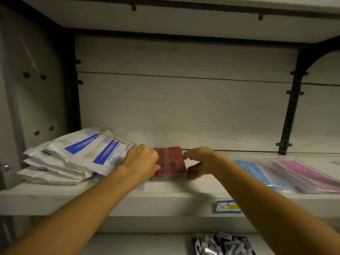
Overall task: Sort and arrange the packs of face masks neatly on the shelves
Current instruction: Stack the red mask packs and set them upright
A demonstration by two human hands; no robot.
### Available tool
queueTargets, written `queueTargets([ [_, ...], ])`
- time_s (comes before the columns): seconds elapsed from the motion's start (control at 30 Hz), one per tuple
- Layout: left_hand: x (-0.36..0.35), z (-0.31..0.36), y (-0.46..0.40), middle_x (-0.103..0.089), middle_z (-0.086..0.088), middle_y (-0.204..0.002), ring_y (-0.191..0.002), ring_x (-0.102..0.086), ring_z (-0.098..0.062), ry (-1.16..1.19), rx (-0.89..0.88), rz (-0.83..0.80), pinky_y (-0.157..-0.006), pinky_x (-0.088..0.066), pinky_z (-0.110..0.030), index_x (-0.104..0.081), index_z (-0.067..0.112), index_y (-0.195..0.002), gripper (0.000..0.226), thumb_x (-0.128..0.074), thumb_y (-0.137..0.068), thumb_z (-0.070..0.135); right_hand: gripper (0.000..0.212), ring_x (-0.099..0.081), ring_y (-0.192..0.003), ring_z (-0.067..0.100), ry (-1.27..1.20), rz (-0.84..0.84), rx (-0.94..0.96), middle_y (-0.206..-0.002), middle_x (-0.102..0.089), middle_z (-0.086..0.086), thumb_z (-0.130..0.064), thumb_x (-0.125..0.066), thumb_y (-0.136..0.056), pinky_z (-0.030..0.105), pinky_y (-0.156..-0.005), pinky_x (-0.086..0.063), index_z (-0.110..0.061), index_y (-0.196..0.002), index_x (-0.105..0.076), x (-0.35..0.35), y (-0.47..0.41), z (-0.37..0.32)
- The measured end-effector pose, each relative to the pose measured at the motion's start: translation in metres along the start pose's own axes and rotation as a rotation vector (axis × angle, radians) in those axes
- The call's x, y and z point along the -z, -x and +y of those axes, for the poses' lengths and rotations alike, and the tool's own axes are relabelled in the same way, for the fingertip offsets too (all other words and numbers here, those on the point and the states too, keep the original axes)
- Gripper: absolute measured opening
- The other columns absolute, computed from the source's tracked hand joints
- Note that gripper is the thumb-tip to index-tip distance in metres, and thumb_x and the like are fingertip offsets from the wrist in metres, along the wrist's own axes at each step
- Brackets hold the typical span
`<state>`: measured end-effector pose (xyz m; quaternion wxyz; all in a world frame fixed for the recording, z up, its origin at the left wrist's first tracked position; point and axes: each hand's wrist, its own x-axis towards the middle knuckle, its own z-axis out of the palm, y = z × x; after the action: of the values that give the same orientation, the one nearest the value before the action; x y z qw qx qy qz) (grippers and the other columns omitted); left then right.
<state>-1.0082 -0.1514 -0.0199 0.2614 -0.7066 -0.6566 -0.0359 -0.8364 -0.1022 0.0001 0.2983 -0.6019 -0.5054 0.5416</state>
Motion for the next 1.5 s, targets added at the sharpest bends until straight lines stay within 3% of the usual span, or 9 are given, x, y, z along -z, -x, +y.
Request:
queueTargets([
  [0.1, -0.006, -0.002, 0.002, -0.064, -0.006, -0.114, -0.112, -0.052, -0.025, 0.022, -0.026, -0.027, -0.092, -0.038, -0.035, -0.067, 0.019, -0.109, 0.035, -0.047, -0.096, 0.045, 0.040, -0.056, -0.078, 0.029, -0.008, -0.031, -0.055, -0.096, -0.055, 0.022, -0.010, -0.058, -0.093, 0.035, -0.078, -0.052, 0.000, -0.128, -0.041, -0.003, -0.004, -0.005],
  [0.37, -0.008, -0.006, 0.009, -0.065, -0.005, -0.109, -0.108, -0.051, -0.025, 0.156, -0.060, -0.020, -0.090, -0.035, -0.035, -0.068, 0.020, -0.102, 0.029, -0.044, -0.099, 0.037, 0.018, -0.049, -0.062, 0.016, 0.064, -0.140, -0.072, -0.079, -0.057, 0.009, -0.019, -0.066, -0.089, 0.021, -0.049, -0.040, -0.006, -0.098, -0.057, -0.023, -0.023, -0.008],
  [0.73, -0.013, 0.001, 0.006, -0.065, 0.002, -0.113, -0.107, -0.056, -0.020, 0.544, 0.152, 0.149, -0.091, -0.042, -0.033, -0.062, 0.027, -0.115, 0.030, -0.048, -0.095, 0.044, 0.015, -0.067, -0.072, 0.028, 0.024, -0.039, 0.265, -0.090, -0.067, 0.018, 0.002, -0.060, -0.087, 0.038, -0.062, -0.059, 0.002, -0.101, -0.063, 0.012, -0.017, 0.000],
  [0.83, -0.013, 0.012, -0.001, -0.061, 0.001, -0.122, -0.112, -0.056, -0.020, 0.818, 0.262, 0.142, -0.095, -0.044, -0.034, -0.055, 0.024, -0.124, 0.041, -0.053, -0.091, 0.048, 0.022, -0.063, -0.087, 0.033, -0.133, -0.090, 0.376, -0.102, -0.067, 0.022, 0.005, -0.058, -0.087, 0.056, -0.087, -0.053, 0.000, -0.108, -0.063, 0.035, -0.020, 0.010],
  [1.0, -0.008, 0.041, -0.021, -0.045, 0.001, -0.138, -0.122, -0.049, -0.016, 1.536, 0.408, -0.086, -0.105, -0.040, -0.034, -0.025, 0.022, -0.147, 0.100, -0.073, -0.068, 0.061, 0.034, -0.069, -0.094, 0.031, -0.348, -0.167, 0.542, -0.107, -0.071, 0.015, 0.007, -0.059, -0.087, 0.040, -0.073, -0.059, -0.011, -0.115, -0.062, 0.053, -0.019, 0.027],
  [1.1, -0.020, 0.059, -0.033, -0.066, 0.000, -0.120, -0.106, -0.065, -0.014, 1.791, 0.373, -0.016, -0.098, -0.049, -0.039, -0.051, 0.017, -0.129, 0.084, -0.087, -0.059, 0.046, 0.036, -0.069, -0.094, 0.035, -0.337, -0.069, 0.599, -0.105, -0.070, 0.018, 0.005, -0.065, -0.084, 0.046, -0.078, -0.058, -0.009, -0.116, -0.061, 0.051, -0.024, 0.037],
  [1.17, -0.028, 0.072, -0.038, -0.071, 0.001, -0.107, -0.098, -0.068, -0.013, 1.748, 0.379, 0.123, -0.092, -0.053, -0.038, -0.058, 0.021, -0.117, 0.050, -0.082, -0.073, 0.020, 0.034, -0.068, -0.092, 0.031, -0.286, -0.017, 0.617, -0.106, -0.068, 0.019, 0.003, -0.066, -0.084, 0.041, -0.077, -0.058, -0.008, -0.115, -0.059, 0.048, -0.027, 0.045],
  [1.27, -0.028, 0.079, -0.044, -0.069, 0.002, -0.107, -0.095, -0.067, -0.010, 1.611, 0.298, 0.271, -0.083, -0.055, -0.028, -0.054, 0.024, -0.118, 0.045, -0.071, -0.081, 0.004, 0.037, -0.067, -0.095, 0.022, -0.228, -0.005, 0.604, -0.107, -0.066, 0.010, -0.001, -0.066, -0.087, 0.028, -0.075, -0.056, -0.012, -0.120, -0.052, 0.048, -0.032, 0.047],
  [1.5, -0.032, 0.079, -0.046, -0.066, 0.005, -0.106, -0.093, -0.065, -0.007, 1.453, 0.290, 0.347, -0.076, -0.053, -0.021, -0.047, 0.025, -0.119, 0.040, -0.066, -0.085, 0.014, 0.044, -0.065, -0.094, 0.010, -0.098, -0.007, 0.758, -0.108, -0.063, -0.001, -0.009, -0.065, -0.087, 0.022, -0.072, -0.056, -0.026, -0.121, -0.042, 0.039, -0.033, 0.041],
])
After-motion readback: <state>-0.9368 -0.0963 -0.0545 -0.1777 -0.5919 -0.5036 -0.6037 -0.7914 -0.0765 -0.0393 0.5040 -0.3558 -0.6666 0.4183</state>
